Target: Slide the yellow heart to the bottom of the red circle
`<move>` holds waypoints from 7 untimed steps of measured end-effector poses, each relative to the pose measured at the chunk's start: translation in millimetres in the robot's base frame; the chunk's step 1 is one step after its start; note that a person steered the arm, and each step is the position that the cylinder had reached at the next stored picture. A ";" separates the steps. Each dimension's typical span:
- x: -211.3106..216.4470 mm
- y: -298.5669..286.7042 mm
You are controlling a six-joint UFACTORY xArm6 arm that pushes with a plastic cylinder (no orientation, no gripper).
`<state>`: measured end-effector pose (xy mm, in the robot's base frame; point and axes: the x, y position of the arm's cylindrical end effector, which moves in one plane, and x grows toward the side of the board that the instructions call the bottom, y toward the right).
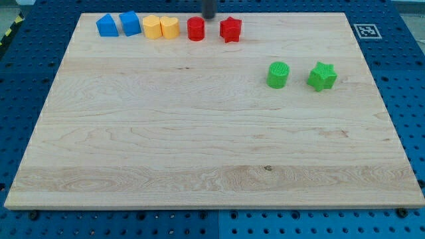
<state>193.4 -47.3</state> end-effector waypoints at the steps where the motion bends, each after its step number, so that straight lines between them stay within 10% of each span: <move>1: -0.5 -68.6; 7: 81.4 -29.8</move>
